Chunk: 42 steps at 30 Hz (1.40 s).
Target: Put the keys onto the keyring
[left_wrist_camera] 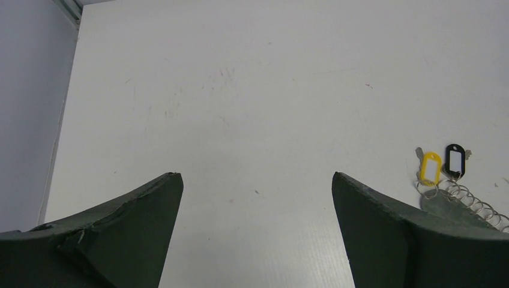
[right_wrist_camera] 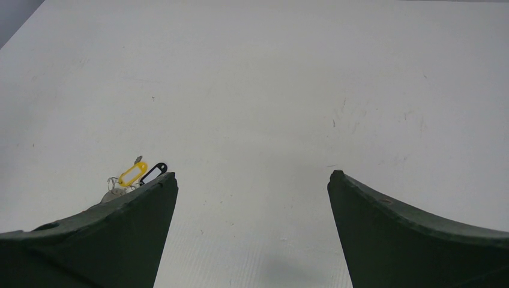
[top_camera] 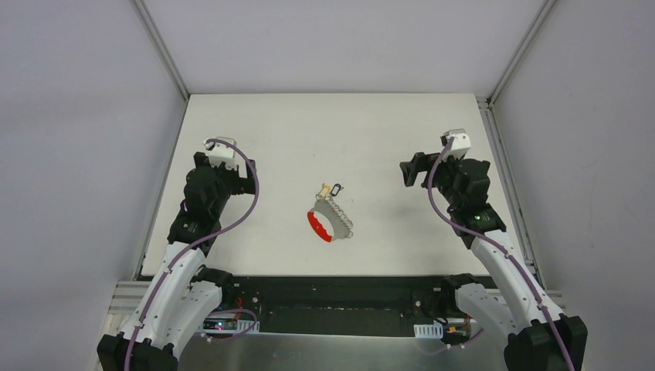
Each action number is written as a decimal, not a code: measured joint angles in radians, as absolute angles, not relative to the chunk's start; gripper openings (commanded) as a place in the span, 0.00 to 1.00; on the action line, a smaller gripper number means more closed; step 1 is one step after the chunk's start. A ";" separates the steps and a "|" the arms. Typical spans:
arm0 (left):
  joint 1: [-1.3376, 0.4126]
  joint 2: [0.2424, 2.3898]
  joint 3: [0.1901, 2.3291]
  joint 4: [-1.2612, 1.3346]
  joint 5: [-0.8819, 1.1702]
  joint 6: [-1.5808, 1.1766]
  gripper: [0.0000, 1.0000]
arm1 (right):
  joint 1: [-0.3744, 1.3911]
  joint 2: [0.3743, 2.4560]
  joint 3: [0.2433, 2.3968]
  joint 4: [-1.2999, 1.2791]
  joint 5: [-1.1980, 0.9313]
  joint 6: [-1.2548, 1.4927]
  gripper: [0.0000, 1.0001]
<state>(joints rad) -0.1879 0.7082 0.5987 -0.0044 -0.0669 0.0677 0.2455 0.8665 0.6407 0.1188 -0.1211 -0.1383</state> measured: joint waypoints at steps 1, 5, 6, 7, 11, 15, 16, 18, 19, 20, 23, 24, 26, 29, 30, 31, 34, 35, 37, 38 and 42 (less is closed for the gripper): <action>-0.188 0.708 0.599 -0.004 -0.064 0.067 0.99 | 0.245 0.866 0.640 0.119 -0.121 -0.139 1.00; -0.188 0.712 0.599 -0.012 -0.059 0.067 0.99 | 0.245 0.865 0.640 0.119 -0.121 -0.139 1.00; -0.188 0.714 0.599 -0.016 -0.058 0.067 0.99 | 0.245 0.865 0.640 0.120 -0.121 -0.140 1.00; -0.188 0.716 0.599 -0.020 -0.055 0.067 0.99 | 0.244 0.865 0.640 0.120 -0.121 -0.140 1.00; -0.188 0.719 0.599 -0.041 -0.052 0.067 0.99 | 0.242 0.865 0.639 0.120 -0.124 -0.140 1.00; -0.188 0.727 0.599 -0.044 -0.048 0.067 0.99 | 0.239 0.865 0.639 0.120 -0.129 -0.141 1.00; -0.188 0.729 0.599 -0.046 -0.043 0.067 0.99 | 0.239 0.865 0.639 0.120 -0.132 -0.141 1.00; -0.188 0.730 0.599 -0.050 -0.035 0.067 0.99 | 0.239 0.865 0.639 0.119 -0.136 -0.142 1.00; -0.188 0.730 0.599 -0.051 -0.034 0.067 0.99 | 0.239 0.865 0.639 0.120 -0.138 -0.142 1.00; -0.188 0.730 0.599 -0.052 -0.033 0.067 0.99 | 0.239 0.865 0.639 0.120 -0.139 -0.142 1.00; -0.188 0.730 0.599 -0.053 -0.031 0.067 0.99 | 0.239 0.865 0.632 0.123 -0.141 -0.144 1.00; -0.188 0.730 0.599 -0.053 -0.030 0.067 0.99 | 0.239 0.865 0.629 0.123 -0.143 -0.145 1.00; -0.188 0.730 0.599 -0.057 -0.027 0.067 0.99 | 0.239 0.864 0.624 0.122 -0.146 -0.147 1.00; -0.188 0.730 0.599 -0.059 -0.027 0.067 0.99 | 0.236 0.862 0.622 0.123 -0.147 -0.147 1.00; -0.187 0.730 0.600 -0.059 -0.027 0.067 0.99 | 0.236 0.860 0.622 0.122 -0.147 -0.147 1.00; -0.187 0.730 0.600 -0.059 -0.027 0.067 0.99 | 0.235 0.857 0.622 0.123 -0.147 -0.147 1.00; -0.187 0.730 0.600 -0.059 -0.026 0.067 0.99 | 0.233 0.852 0.622 0.123 -0.148 -0.147 1.00; -0.187 0.729 0.600 -0.059 -0.026 0.067 0.99 | 0.233 0.851 0.622 0.123 -0.148 -0.147 1.00; -0.185 0.729 0.600 -0.059 -0.026 0.067 0.99 | 0.233 0.850 0.622 0.123 -0.149 -0.147 1.00; -0.181 0.729 0.601 -0.059 -0.026 0.067 0.99 | 0.233 0.850 0.622 0.123 -0.149 -0.147 1.00; -0.181 0.729 0.601 -0.059 -0.025 0.067 0.99 | 0.233 0.850 0.622 0.123 -0.155 -0.149 1.00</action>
<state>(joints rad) -0.1810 0.7288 0.6010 -0.0593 -0.0250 0.0673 0.2325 0.8501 0.6224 0.1230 -0.1555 -0.1486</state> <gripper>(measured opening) 0.990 0.994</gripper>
